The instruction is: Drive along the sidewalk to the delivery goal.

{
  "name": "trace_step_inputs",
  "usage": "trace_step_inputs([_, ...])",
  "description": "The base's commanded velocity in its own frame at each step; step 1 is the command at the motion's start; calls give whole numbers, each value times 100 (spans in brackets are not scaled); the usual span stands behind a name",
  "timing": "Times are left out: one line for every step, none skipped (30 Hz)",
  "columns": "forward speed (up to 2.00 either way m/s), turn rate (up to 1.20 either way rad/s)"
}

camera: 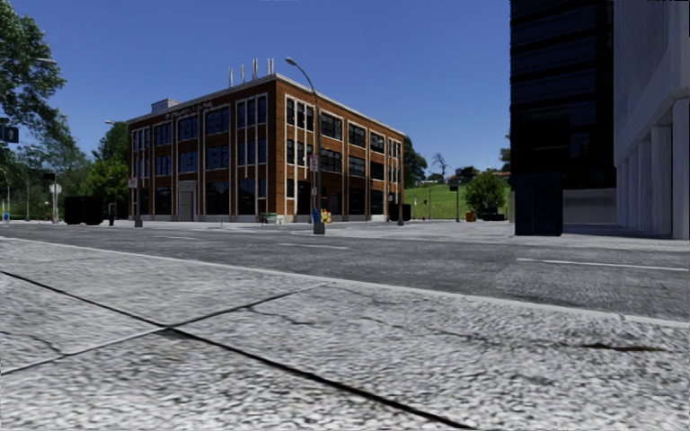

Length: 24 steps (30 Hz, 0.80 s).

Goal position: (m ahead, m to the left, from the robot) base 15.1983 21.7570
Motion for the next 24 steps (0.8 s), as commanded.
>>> trace_step_inputs([177, 55])
trace_step_inputs([177, 55])
trace_step_inputs([177, 55])
trace_step_inputs([177, 56])
trace_step_inputs([177, 56])
trace_step_inputs([177, 56])
trace_step_inputs([177, 56])
trace_step_inputs([177, 56])
trace_step_inputs([177, 56])
trace_step_inputs([177, 56])
trace_step_inputs([177, 56])
trace_step_inputs([177, 56])
trace_step_inputs([177, 56])
trace_step_inputs([177, 56])
trace_step_inputs([177, 56])
trace_step_inputs([177, 56])
trace_step_inputs([177, 56])
trace_step_inputs([177, 56])
trace_step_inputs([177, 56])
trace_step_inputs([177, 56])
trace_step_inputs([177, 57])
trace_step_inputs([177, 60])
trace_step_inputs([177, 62])
trace_step_inputs([177, 63])
